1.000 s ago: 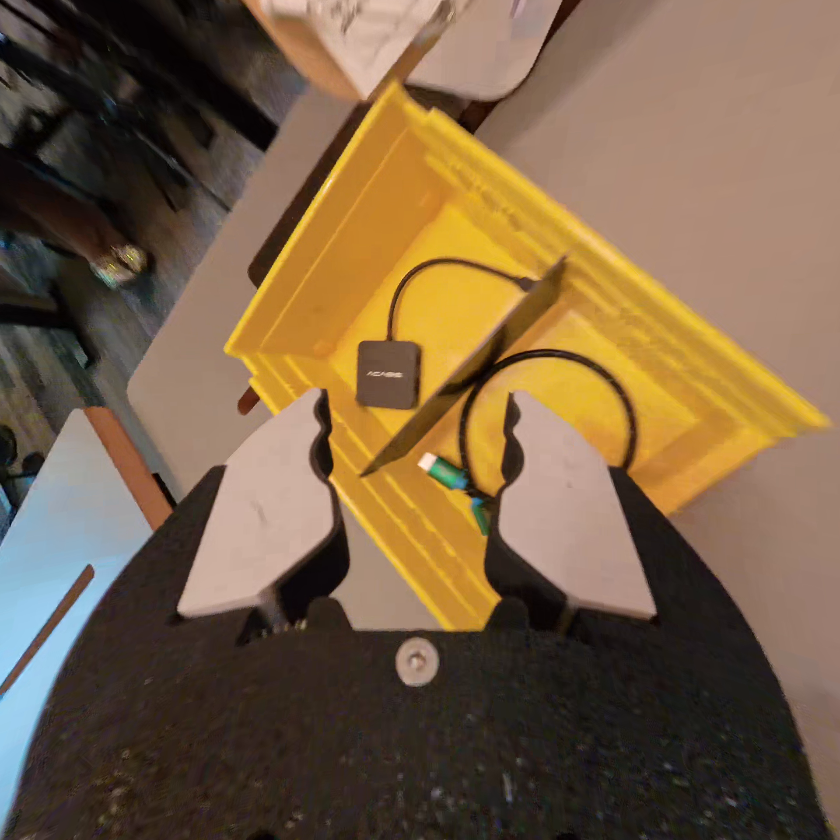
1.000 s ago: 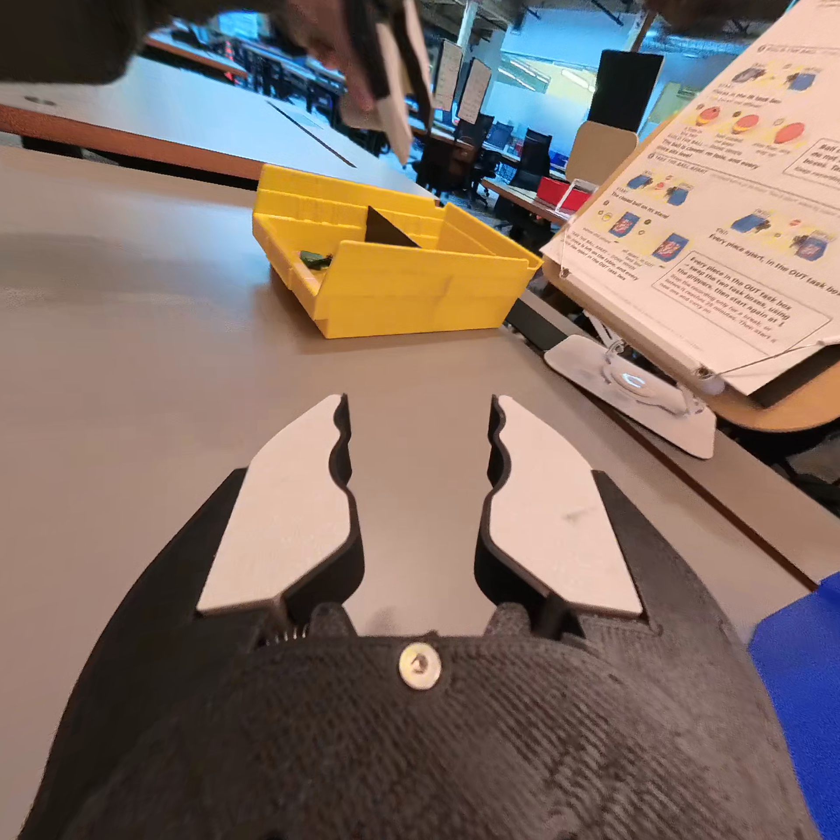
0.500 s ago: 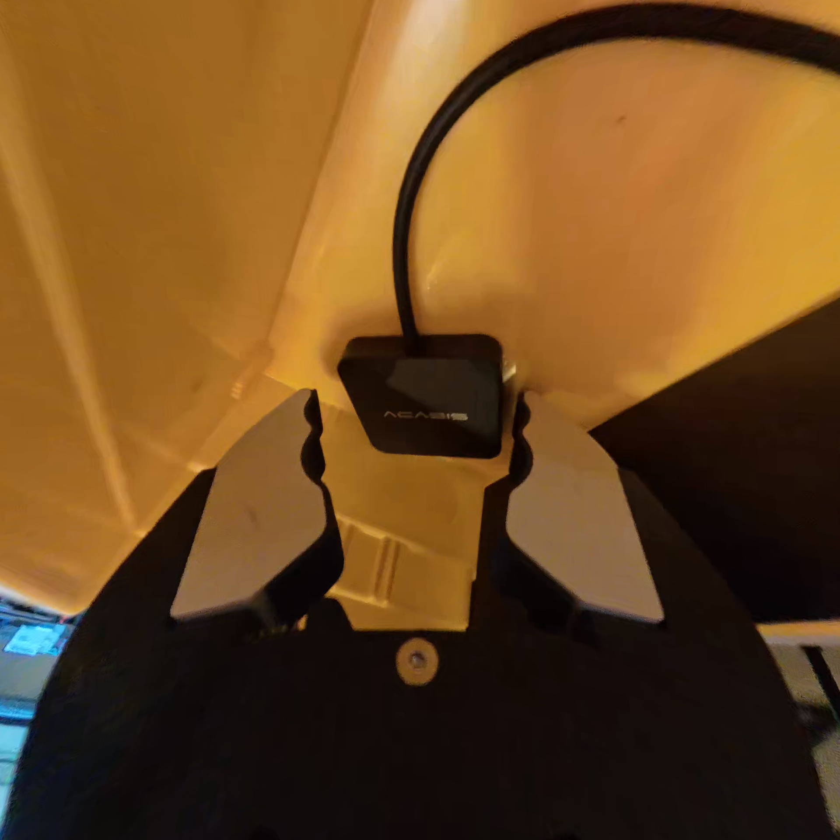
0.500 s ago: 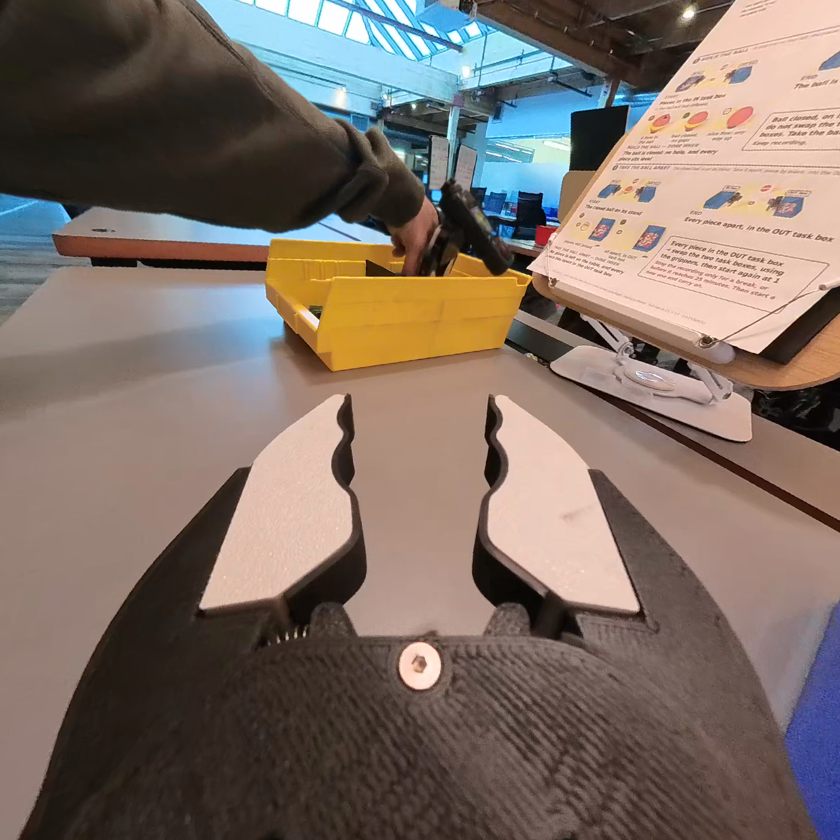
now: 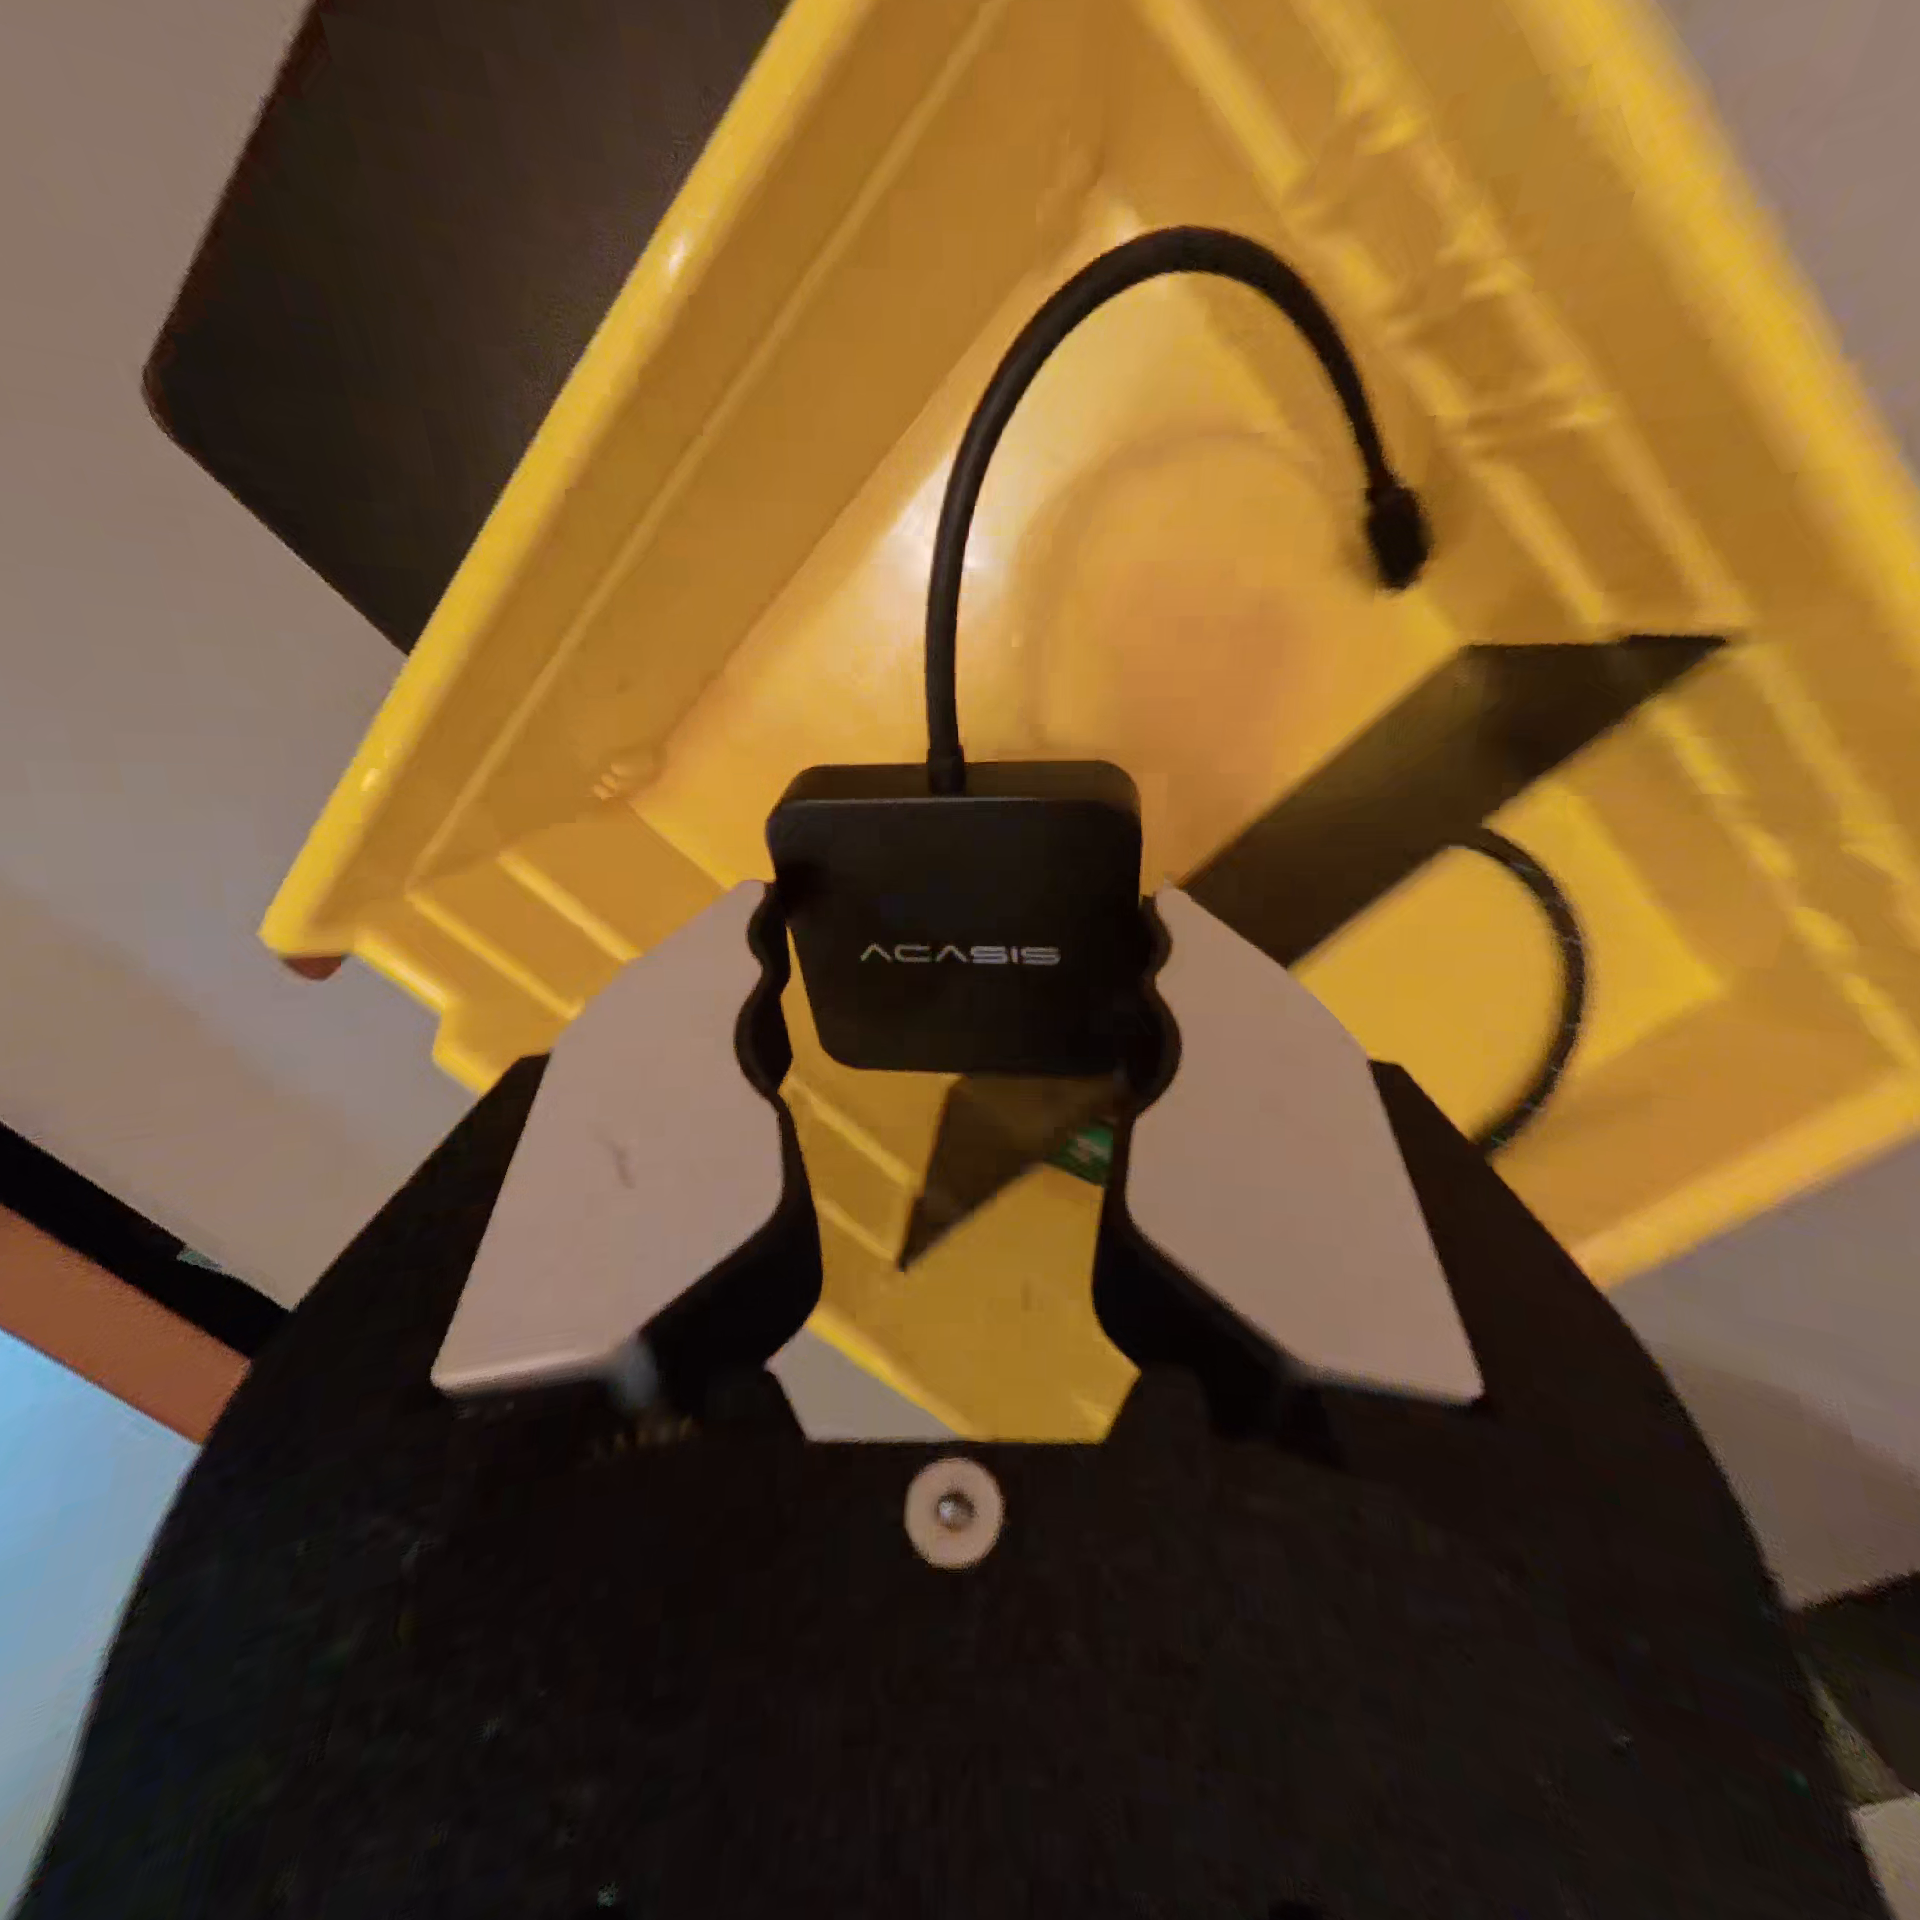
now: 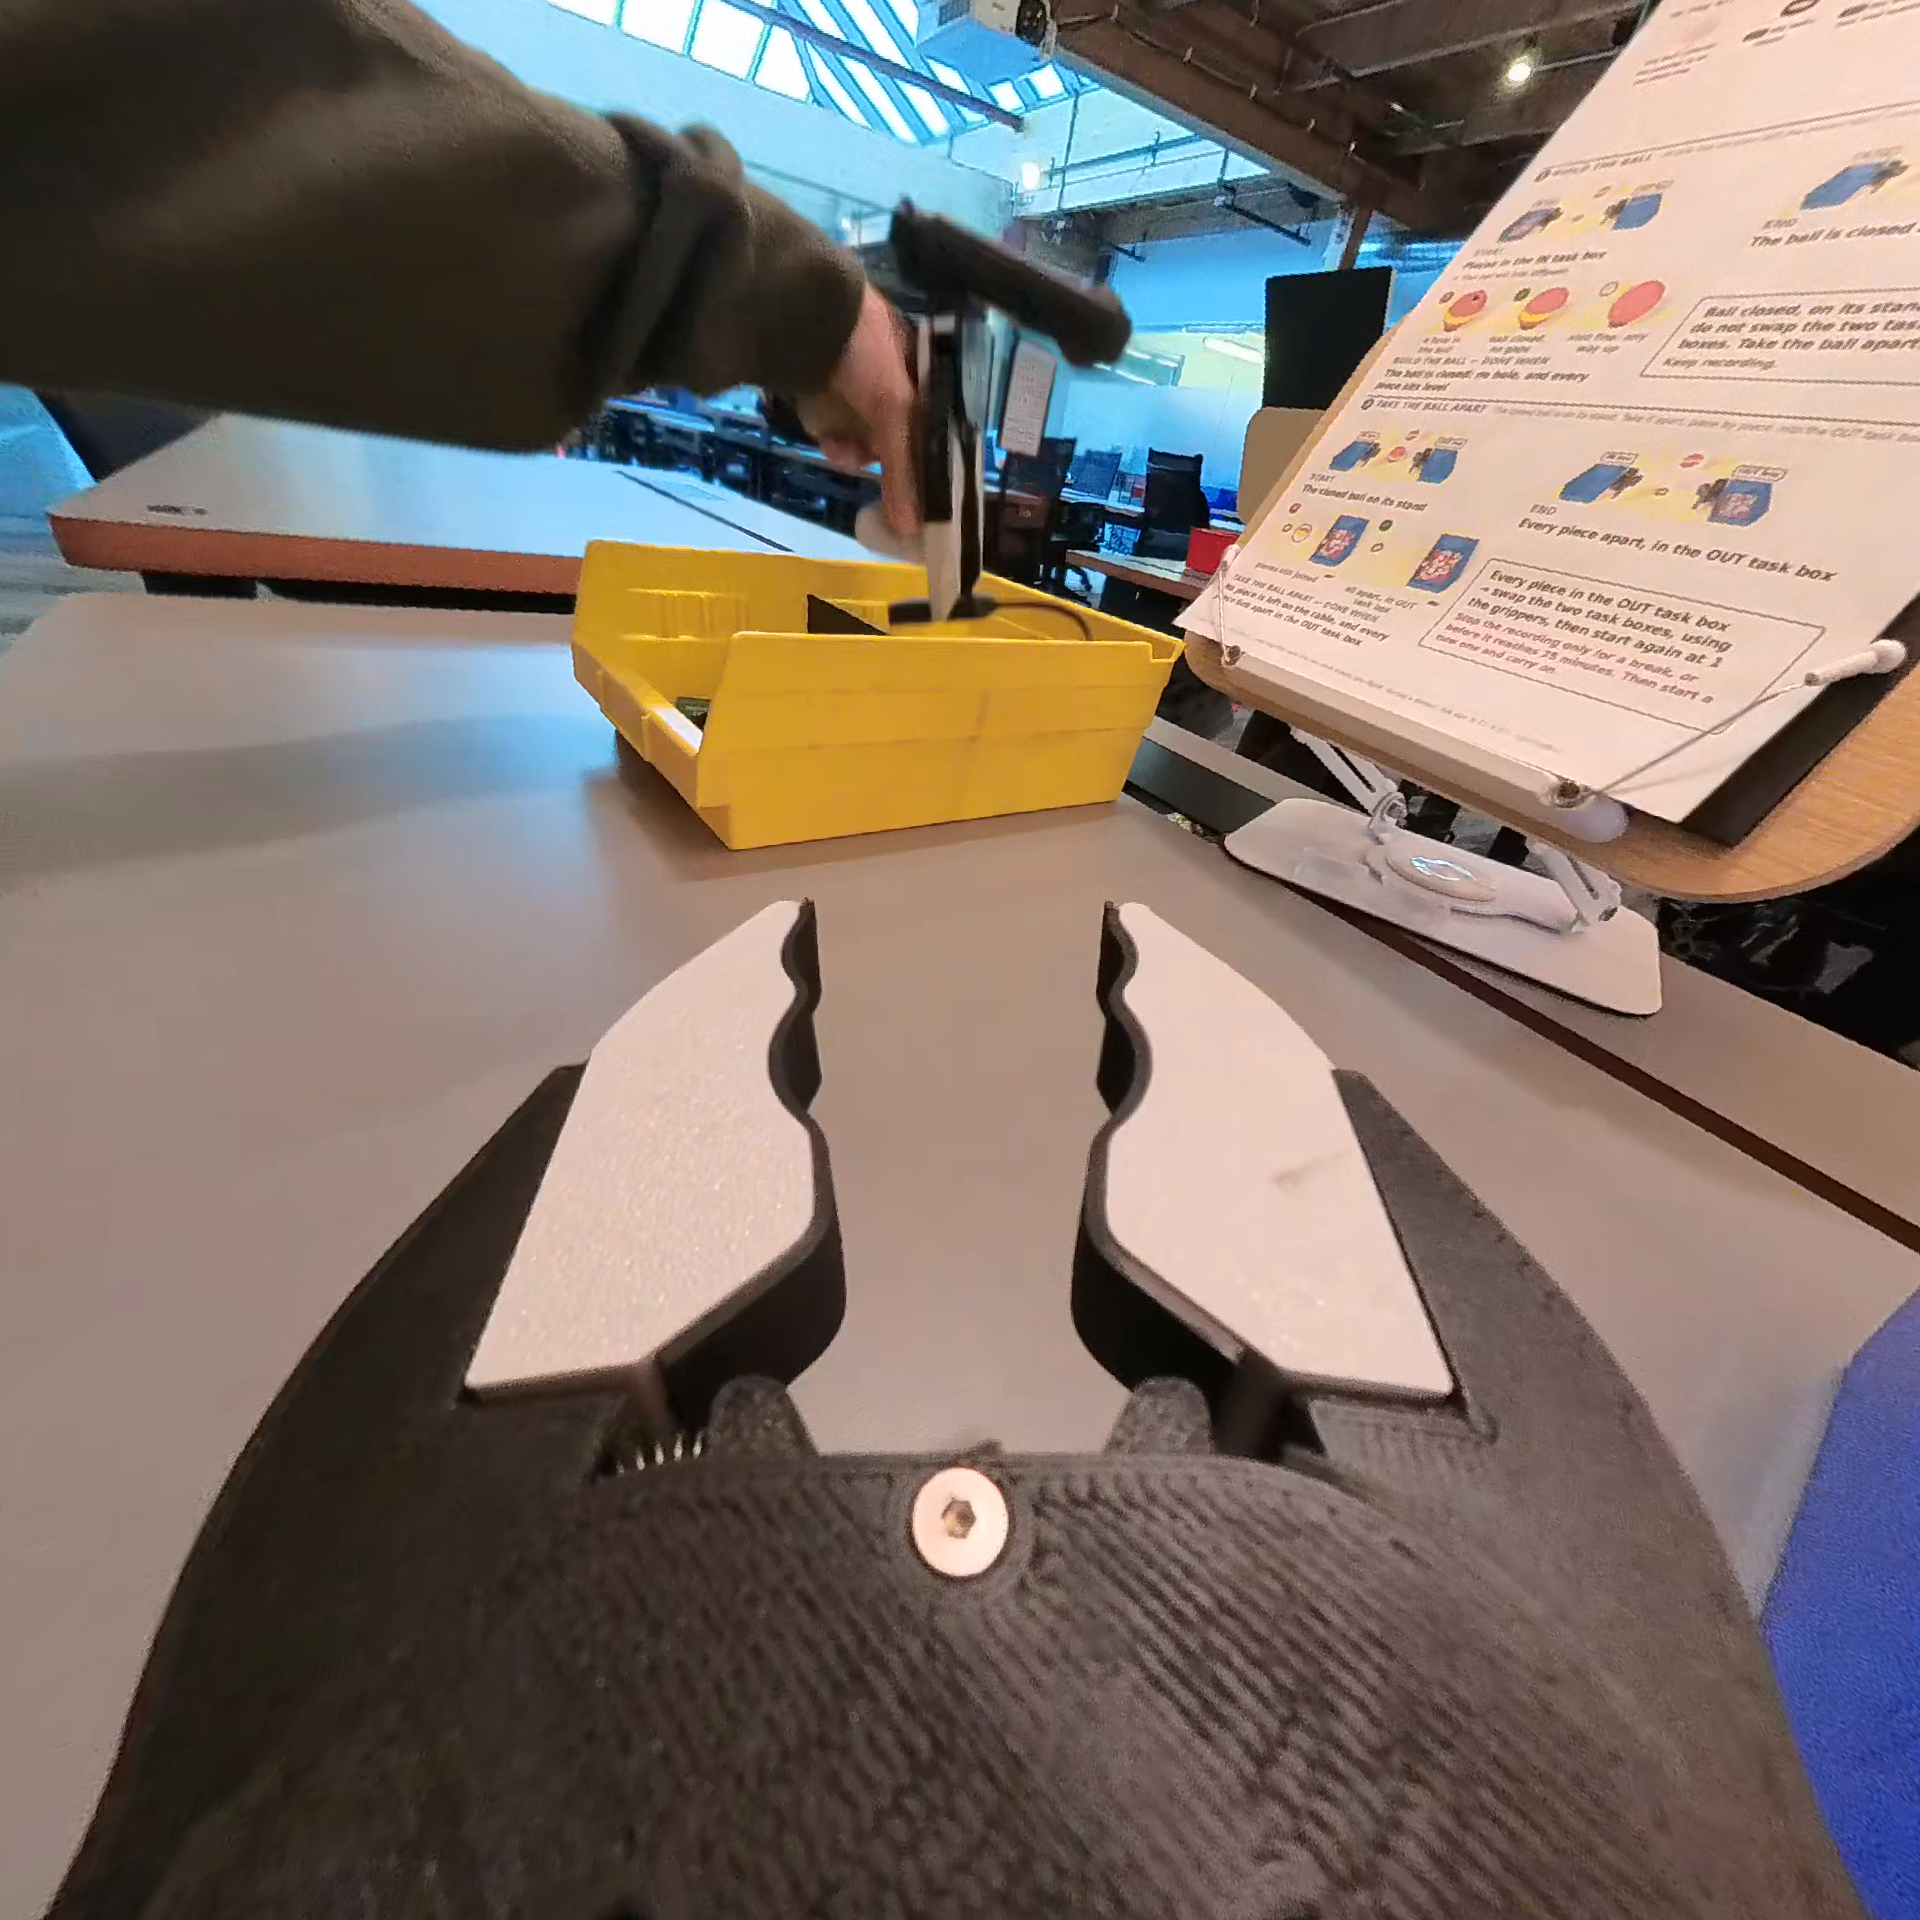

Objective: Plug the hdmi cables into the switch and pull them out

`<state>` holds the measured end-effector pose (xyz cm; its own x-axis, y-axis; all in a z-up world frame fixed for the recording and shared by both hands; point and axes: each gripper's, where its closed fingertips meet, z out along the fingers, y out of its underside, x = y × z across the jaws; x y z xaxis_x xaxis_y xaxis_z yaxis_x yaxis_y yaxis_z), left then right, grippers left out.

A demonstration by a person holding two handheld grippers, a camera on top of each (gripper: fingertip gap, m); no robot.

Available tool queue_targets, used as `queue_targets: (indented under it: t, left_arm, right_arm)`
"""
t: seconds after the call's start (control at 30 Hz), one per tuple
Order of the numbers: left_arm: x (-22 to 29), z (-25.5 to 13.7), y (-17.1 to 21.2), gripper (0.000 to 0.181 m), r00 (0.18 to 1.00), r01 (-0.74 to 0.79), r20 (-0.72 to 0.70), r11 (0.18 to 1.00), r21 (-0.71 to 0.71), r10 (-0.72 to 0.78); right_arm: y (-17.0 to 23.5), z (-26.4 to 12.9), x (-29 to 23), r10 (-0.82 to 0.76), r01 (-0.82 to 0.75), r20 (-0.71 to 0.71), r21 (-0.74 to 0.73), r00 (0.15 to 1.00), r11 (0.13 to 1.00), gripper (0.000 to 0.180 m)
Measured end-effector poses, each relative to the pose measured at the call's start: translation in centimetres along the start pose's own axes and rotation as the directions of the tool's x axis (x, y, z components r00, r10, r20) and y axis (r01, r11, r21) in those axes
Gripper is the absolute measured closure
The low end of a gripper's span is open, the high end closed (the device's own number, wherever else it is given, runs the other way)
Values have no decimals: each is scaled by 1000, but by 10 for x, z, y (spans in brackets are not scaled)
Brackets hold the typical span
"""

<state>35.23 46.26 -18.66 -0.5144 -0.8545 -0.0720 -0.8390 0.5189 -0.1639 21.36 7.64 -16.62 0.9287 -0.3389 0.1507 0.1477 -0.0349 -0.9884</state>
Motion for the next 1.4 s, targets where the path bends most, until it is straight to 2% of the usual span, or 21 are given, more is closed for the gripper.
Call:
queue_targets:
  t: [0.1,0.23,0.4,0.57,0.67,0.73,0.77,0.83,0.9,0.93,1.0,1.07,1.17,1.27,1.33,1.4]
  left_arm:
    - [32,-48,-4,118,997,12,-82,996,84,-5]
    - [87,-99,-2,118,989,-51,-126,985,167,72]
    - [158,-134,5,118,986,-28,-150,969,245,67]
    - [203,-167,9,118,993,-51,-85,947,317,82]
    - [245,-186,9,118,969,-91,-178,915,393,173]
    - [273,-190,14,118,940,-164,-209,896,413,269]
    - [289,-192,17,118,920,-200,-227,882,426,318]
    - [321,-196,22,118,871,-276,-250,841,465,424]
    - [343,-193,24,118,848,-331,-227,814,478,478]
    - [353,-190,24,118,841,-350,-217,804,481,496]
    - [373,-182,22,118,819,-385,-210,784,487,534]
    - [387,-172,18,118,802,-433,-177,759,486,571]
    - [406,-161,11,118,768,-502,-138,722,476,625]
    - [419,-152,7,118,728,-566,-117,689,453,676]
    - [425,-149,5,118,708,-583,-125,675,452,695]
    - [427,-148,4,118,689,-604,-118,657,450,715]
  right_arm:
    - [-1,3,-4,-54,54,-9,8,998,999,128]
    - [-6,8,-13,-101,101,-14,39,995,994,126]
    - [-43,22,-30,-166,181,-128,114,978,977,123]
    - [-70,42,-71,-231,238,-102,71,968,969,114]
    - [-90,39,-88,-294,300,-90,75,952,951,114]
    - [-98,34,-95,-296,298,-36,91,954,950,114]
    - [-101,31,-99,-248,244,20,123,968,962,114]
    - [-107,17,-103,-80,45,151,221,985,974,113]
    - [-117,3,-84,90,-139,161,325,983,935,118]
    - [-123,-3,-77,138,-189,162,363,977,912,114]
    - [-133,-8,-75,149,-207,171,397,974,894,110]
    - [-139,-9,-83,143,-218,207,406,968,887,97]
    - [-143,-9,-90,191,-297,286,394,939,870,96]
    - [-141,-9,-94,176,-293,311,386,934,874,98]
    - [-137,-9,-98,150,-271,330,362,932,892,109]
    - [-135,-11,-96,162,-288,342,359,926,888,110]
